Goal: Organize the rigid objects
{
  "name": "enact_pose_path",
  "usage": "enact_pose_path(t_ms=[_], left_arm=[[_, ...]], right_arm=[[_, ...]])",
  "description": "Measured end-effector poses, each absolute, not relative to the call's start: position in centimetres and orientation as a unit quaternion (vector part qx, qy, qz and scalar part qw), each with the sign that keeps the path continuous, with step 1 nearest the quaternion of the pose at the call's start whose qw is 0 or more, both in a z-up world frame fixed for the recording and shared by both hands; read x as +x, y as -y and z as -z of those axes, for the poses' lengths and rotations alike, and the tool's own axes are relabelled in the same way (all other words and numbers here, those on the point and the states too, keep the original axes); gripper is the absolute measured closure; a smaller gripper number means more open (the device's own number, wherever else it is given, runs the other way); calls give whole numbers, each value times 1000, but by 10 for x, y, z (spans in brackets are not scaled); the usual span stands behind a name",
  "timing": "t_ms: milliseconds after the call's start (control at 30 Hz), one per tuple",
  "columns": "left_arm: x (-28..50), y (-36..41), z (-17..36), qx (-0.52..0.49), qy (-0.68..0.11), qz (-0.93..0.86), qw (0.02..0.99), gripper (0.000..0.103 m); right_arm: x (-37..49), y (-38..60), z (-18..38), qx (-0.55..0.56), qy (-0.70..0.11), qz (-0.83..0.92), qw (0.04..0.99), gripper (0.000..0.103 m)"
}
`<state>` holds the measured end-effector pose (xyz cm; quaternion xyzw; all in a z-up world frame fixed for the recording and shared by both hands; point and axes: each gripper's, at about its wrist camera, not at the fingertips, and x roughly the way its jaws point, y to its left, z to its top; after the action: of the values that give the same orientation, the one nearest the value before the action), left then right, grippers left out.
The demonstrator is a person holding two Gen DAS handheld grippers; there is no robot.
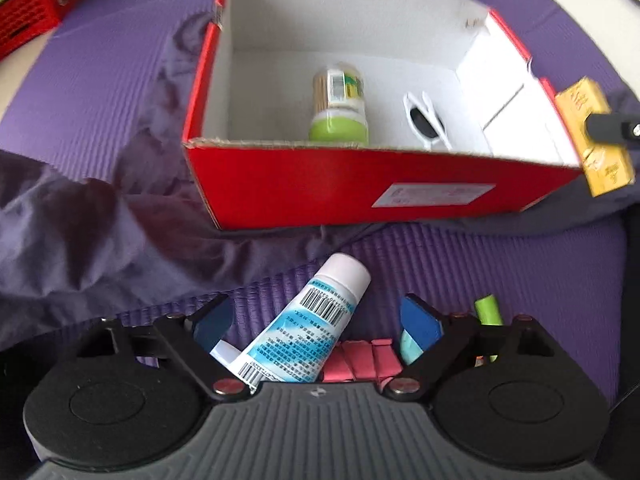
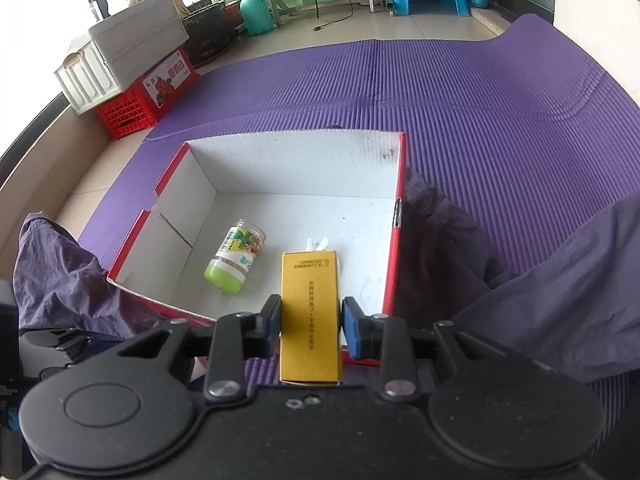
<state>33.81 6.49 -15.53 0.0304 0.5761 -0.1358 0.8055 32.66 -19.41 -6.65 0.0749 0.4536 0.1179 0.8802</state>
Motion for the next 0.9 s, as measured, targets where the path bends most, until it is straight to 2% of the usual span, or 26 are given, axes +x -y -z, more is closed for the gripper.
enact_pose_path(t_ms=[233, 467, 567, 633, 733, 800, 900], left_arm=[[346, -59, 184, 79, -597, 130, 788, 12], [342, -46, 198, 122, -584, 122, 794, 13], [339, -44, 196, 118, -581, 125, 796, 27], [338, -42, 195, 117, -576, 127, 799, 40], [333, -38, 192, 126, -573, 119, 801, 48], [330, -37, 188, 124, -567, 117, 806, 58], [325, -39, 176, 113, -561, 108, 813, 63]], right_arm=[[329, 193, 70, 72, -456, -118, 879, 72], [330, 192, 74, 70, -460, -113, 878, 72], [330, 192, 75, 70, -461, -112, 877, 72], [331, 192, 76, 69, -462, -112, 877, 72], [330, 192, 75, 69, -462, -110, 878, 72], [329, 193, 75, 69, -461, -109, 878, 72], [326, 194, 72, 70, -460, -108, 878, 72]])
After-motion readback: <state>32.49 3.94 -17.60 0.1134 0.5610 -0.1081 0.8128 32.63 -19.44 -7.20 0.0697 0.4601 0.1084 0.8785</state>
